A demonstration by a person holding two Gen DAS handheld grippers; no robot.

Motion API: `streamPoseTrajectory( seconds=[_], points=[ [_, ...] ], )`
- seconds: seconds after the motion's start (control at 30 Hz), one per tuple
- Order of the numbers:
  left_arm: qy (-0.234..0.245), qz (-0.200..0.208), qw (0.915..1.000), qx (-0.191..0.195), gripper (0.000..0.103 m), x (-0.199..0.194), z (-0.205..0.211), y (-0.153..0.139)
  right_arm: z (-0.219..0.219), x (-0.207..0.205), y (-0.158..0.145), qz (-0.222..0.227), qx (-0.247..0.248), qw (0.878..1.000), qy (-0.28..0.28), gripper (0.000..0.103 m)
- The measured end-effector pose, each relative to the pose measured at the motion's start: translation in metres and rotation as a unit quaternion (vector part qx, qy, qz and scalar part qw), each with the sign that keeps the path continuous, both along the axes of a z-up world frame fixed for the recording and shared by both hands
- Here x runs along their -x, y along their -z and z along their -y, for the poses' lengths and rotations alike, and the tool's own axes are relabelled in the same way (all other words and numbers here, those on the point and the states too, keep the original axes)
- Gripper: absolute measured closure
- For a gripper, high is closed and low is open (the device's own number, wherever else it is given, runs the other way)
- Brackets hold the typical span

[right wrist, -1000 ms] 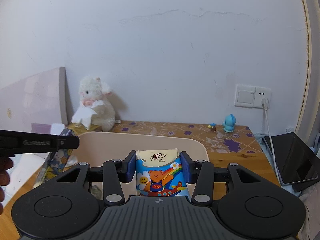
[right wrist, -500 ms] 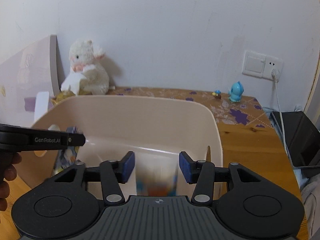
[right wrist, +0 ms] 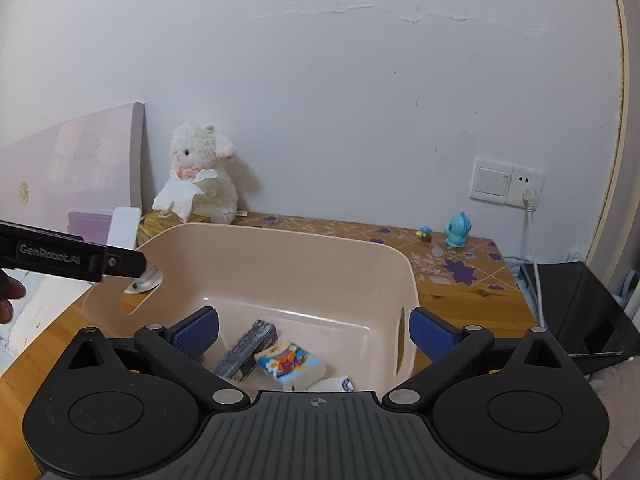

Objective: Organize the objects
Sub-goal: 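Withdraw both tools from the bin toward the remaining items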

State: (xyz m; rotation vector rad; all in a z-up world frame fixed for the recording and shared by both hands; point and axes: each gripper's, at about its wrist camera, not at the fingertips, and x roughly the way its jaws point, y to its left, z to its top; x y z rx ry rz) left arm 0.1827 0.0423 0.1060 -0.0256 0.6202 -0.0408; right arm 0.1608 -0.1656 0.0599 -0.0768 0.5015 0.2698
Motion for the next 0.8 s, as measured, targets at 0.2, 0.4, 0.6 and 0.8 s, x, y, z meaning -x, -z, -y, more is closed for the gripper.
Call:
streamPoseTrajectory(
  seconds=[0.2,0.4,0.6,0.8],
  points=[
    [0.005,-0.007,1.0000,-0.006,0.007,0.036,-0.010,0.009,0.006,0.031,0.006,-0.007,0.021,1.000,-0.001,0.000],
    [0.011,-0.029,0.9995,-0.002,0.006,0.056,-0.013,0.034,0.013,0.046,0.030,-0.037,0.047,0.998,0.009,0.000],
    [0.020,-0.063,0.9977,-0.015,0.006,0.063,-0.012,0.070,0.016,0.049,0.066,-0.073,0.080,0.994,0.024,0.000],
    [0.029,-0.092,0.9953,-0.007,0.006,0.061,-0.016,0.100,0.017,0.043,0.094,-0.110,0.098,0.989,0.030,0.000]
  ],
)
